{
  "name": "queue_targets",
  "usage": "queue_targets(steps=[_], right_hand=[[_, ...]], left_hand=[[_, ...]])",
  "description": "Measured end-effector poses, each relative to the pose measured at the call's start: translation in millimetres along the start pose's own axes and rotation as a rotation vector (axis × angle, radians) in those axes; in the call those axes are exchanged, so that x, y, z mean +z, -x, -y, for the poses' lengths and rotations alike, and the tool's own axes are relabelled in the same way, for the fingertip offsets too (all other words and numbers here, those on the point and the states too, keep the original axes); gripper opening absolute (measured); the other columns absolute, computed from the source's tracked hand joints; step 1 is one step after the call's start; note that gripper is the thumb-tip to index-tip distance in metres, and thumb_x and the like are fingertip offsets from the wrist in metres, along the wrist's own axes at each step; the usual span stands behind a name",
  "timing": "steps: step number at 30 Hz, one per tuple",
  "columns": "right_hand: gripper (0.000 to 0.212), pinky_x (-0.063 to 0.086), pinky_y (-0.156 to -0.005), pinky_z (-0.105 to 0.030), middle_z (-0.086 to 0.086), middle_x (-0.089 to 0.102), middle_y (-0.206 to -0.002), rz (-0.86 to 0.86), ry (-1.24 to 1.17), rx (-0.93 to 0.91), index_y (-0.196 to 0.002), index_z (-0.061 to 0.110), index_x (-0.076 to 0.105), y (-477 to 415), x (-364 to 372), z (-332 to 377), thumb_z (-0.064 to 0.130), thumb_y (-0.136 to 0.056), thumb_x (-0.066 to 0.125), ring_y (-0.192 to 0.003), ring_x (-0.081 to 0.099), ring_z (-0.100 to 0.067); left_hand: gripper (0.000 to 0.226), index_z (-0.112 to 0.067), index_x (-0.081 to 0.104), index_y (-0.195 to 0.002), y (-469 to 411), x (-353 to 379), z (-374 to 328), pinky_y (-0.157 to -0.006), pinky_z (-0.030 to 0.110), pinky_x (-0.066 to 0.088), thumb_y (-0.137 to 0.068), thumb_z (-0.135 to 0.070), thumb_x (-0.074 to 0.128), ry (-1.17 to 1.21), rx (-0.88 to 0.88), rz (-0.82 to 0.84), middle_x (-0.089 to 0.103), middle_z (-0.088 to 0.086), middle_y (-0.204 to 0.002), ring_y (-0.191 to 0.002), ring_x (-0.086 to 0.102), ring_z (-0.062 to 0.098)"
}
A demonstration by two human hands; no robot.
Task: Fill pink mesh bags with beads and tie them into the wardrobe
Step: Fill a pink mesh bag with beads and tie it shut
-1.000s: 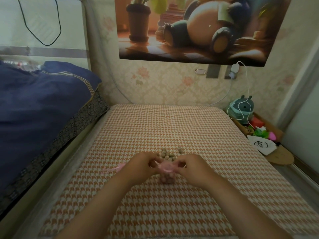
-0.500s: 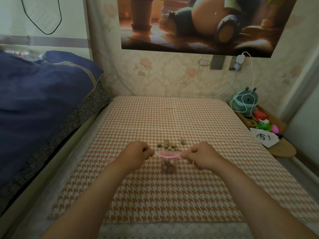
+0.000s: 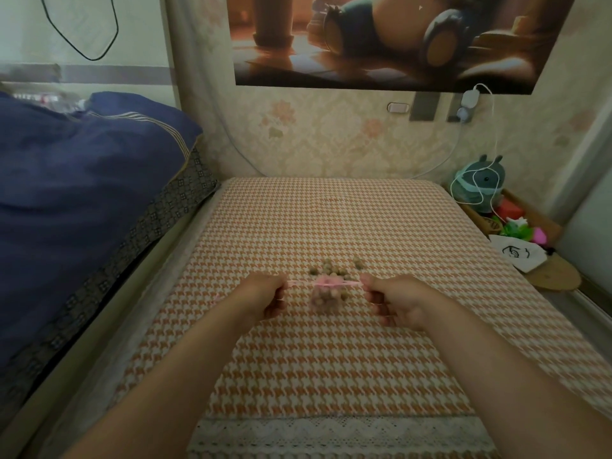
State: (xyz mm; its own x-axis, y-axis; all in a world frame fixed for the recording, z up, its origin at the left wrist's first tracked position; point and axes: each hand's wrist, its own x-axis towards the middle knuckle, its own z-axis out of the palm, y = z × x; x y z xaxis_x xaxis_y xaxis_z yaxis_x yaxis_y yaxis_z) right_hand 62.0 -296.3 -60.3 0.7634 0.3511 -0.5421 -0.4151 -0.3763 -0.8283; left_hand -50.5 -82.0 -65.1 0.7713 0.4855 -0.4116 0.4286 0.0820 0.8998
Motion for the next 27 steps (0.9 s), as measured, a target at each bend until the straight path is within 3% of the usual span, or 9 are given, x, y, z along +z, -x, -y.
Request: queue_targets(steps=[3, 5, 9, 11, 14, 16, 20, 23, 27], right_hand=[[0.027, 0.045, -0.047, -0.025, -0.005, 0.063, -0.07, -0.089, 0.018, -0.037, -0.085, 0.007, 0.068, -3.8, 3.1, -3.6, 0.031, -0.097, 0.069, -0.05, 0.052, -0.016], [0.027, 0.045, -0.048, -0.027, -0.007, 0.063, -0.074, -0.12, 0.046, -0.12, -0.085, 0.005, 0.066, -4.7, 6.4, -4.5, 0.028, -0.1, 0.064, -0.051, 0.054, -0.018], [0.023, 0.05, -0.053, -0.031, -0.007, 0.069, -0.088, -0.04, 0.15, -0.28, -0.099, 0.003, 0.068, -1.6, 11.6, -2.4, 0.024, -0.102, 0.06, -0.062, 0.062, -0.02], [0.02, 0.051, -0.054, -0.031, -0.006, 0.073, -0.098, -0.011, 0.211, -0.314, -0.103, 0.007, 0.068, -1.0, 13.4, -2.2, 0.025, -0.102, 0.061, -0.069, 0.068, -0.021], [0.02, 0.053, -0.056, -0.031, -0.003, 0.073, -0.104, 0.019, 0.277, -0.364, -0.099, 0.006, 0.066, 0.0, 14.0, -0.9, 0.025, -0.101, 0.062, -0.078, 0.075, -0.02], [0.017, 0.052, -0.055, -0.03, 0.001, 0.072, -0.104, 0.048, 0.282, -0.379, -0.095, 0.009, 0.065, 3.4, 12.9, 0.8, 0.024, -0.101, 0.062, -0.081, 0.077, -0.019], [0.016, 0.056, -0.064, -0.033, 0.004, 0.07, -0.108, -0.023, 0.358, -0.438, -0.103, 0.012, 0.067, 5.1, 12.3, -0.7, 0.027, -0.098, 0.065, -0.083, 0.075, -0.017], [0.008, 0.058, -0.078, -0.036, 0.014, 0.066, -0.104, -0.114, 0.533, -0.652, -0.097, 0.032, 0.065, 3.7, 14.2, -2.9, 0.031, -0.092, 0.071, -0.084, 0.066, -0.011], [0.007, 0.057, -0.074, -0.024, 0.023, 0.068, -0.101, -0.032, 0.681, -0.782, -0.092, 0.04, 0.068, 5.7, 22.3, -2.5, 0.042, -0.089, 0.074, -0.082, 0.066, 0.0]], left_hand=[[0.033, -0.01, 0.057, -0.068, -2.6, 1.4, 2.3, -0.063, 0.034, 0.052, -0.099, -0.021, 0.052, -0.069, 0.029, -0.021, 0.056, 0.007, -0.064, -0.059, 0.058, 0.02], [0.033, -0.008, 0.06, -0.068, -6.1, 2.7, 5.1, -0.074, 0.042, 0.057, -0.097, -0.022, 0.052, -0.263, 0.151, -0.062, 0.064, 0.011, -0.069, -0.065, 0.061, 0.023], [0.012, -0.021, 0.063, -0.103, -3.5, 11.1, 4.3, -0.085, 0.039, 0.053, -0.094, -0.027, 0.059, -0.378, 0.381, 0.012, 0.068, 0.0, -0.107, -0.096, 0.062, 0.016], [0.047, -0.026, 0.052, -0.129, -3.0, 19.4, 4.0, -0.094, 0.031, 0.05, -0.087, -0.031, 0.071, -0.348, 0.427, 0.118, 0.06, -0.009, -0.125, -0.115, 0.056, 0.01], [0.085, -0.023, 0.038, -0.147, -9.1, 31.4, 6.0, -0.092, 0.03, 0.052, -0.076, -0.041, 0.081, -0.404, 0.447, 0.141, 0.055, -0.009, -0.133, -0.113, 0.057, 0.01], [0.075, -0.025, 0.047, -0.141, -13.1, 34.8, 5.7, -0.082, 0.025, 0.052, -0.076, -0.043, 0.081, -0.512, 0.502, 0.142, 0.059, -0.013, -0.124, -0.099, 0.06, 0.004], [0.025, -0.028, 0.077, -0.095, -23.7, 38.2, 6.6, -0.078, 0.038, 0.058, -0.074, -0.039, 0.083, -0.6, 0.615, 0.157, 0.074, -0.013, -0.086, -0.078, 0.067, 0.004], [0.021, -0.026, 0.08, -0.086, -27.5, 39.0, 8.5, -0.074, 0.033, 0.058, -0.069, -0.036, 0.087, -0.537, 0.582, 0.133, 0.075, -0.01, -0.079, -0.078, 0.07, 0.009], [0.015, -0.021, 0.08, -0.078, -28.5, 36.8, 11.3, -0.066, 0.023, 0.053, -0.068, -0.028, 0.089, -0.392, 0.579, 0.097, 0.075, -0.005, -0.072, -0.071, 0.068, 0.007]])
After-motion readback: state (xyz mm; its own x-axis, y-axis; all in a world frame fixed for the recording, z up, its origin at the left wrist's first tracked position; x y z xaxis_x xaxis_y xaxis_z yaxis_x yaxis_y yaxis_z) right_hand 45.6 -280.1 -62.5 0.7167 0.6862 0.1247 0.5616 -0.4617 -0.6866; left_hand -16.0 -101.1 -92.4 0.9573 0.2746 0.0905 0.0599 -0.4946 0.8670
